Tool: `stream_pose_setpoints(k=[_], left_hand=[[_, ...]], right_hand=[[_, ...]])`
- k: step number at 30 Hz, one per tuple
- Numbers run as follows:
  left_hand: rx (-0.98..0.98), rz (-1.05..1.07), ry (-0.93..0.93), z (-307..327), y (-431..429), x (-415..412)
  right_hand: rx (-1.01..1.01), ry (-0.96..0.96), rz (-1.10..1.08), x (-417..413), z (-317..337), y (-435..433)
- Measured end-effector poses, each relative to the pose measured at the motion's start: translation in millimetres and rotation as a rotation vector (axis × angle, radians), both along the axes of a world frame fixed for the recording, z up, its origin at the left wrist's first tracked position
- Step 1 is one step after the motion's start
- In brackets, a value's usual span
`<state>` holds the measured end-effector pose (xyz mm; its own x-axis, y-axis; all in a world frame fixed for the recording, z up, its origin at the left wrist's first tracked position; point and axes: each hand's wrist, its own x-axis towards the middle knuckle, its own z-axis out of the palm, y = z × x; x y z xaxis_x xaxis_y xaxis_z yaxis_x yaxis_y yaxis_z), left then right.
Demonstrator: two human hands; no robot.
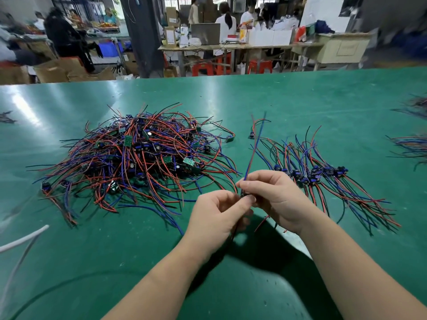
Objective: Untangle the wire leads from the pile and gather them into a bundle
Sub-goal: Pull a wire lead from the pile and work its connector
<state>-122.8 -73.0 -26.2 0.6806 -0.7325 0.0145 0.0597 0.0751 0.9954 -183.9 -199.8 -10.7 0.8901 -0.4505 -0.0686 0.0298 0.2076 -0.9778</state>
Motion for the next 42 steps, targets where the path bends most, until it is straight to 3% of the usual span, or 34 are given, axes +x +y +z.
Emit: stream_pose_setpoints(k=[2, 6, 9, 13, 16, 19, 23, 28, 30, 31, 33, 35, 37, 42], left_hand=[[0.026, -0.026, 0.046, 0, 1, 1], [0.206, -0.269, 0.049, 3, 7, -2], [0.285, -0.409, 0.067, 1, 5, -9], [0.31, -0.423, 0.068, 2, 8, -6], [0.265, -0.308, 0.062, 5, 9, -3], [0.122, -0.066, 0.206, 4, 4, 4], [0.105, 0.021, 0.172, -2, 3, 11], [0.166, -0.057, 0.036, -4, 4, 12], [0.17, -0.035, 0.043, -5, 3, 12], [0.189, -0.011, 0.003, -6, 2, 13], [0.256, 0.072, -0.256, -10, 3, 18], [0.325, 0.156, -0.612, -10, 8, 24], [0.394, 0.219, -0.855, -9, 12, 30], [0.823, 0.231, -1.107, -16, 15, 37]], right_hand=[[-0.017, 0.005, -0.045, 1, 1, -2], [0.179, -0.076, -0.304, -3, 6, -23], [0.22, -0.05, -0.428, -7, 7, -36], [0.257, -0.043, -0.49, -5, 4, -35], [0.236, -0.044, -0.496, -4, 3, -37], [0.08, 0.006, -0.355, -4, 0, -31], [-0.354, 0.027, 0.007, -4, -3, -10], [-0.618, 0.078, -0.04, -2, -6, -7], [-0.811, 0.143, -0.208, -1, -11, -15], [-0.937, 0.204, -0.326, 0, -12, -22], [-1.071, 0.318, -0.509, -2, -11, -36], [-1.086, 0.419, -0.546, -6, -11, -50], [-1.121, 0.509, -0.501, -8, -14, -55], [-1.158, 0.439, -0.515, -5, -16, -47]])
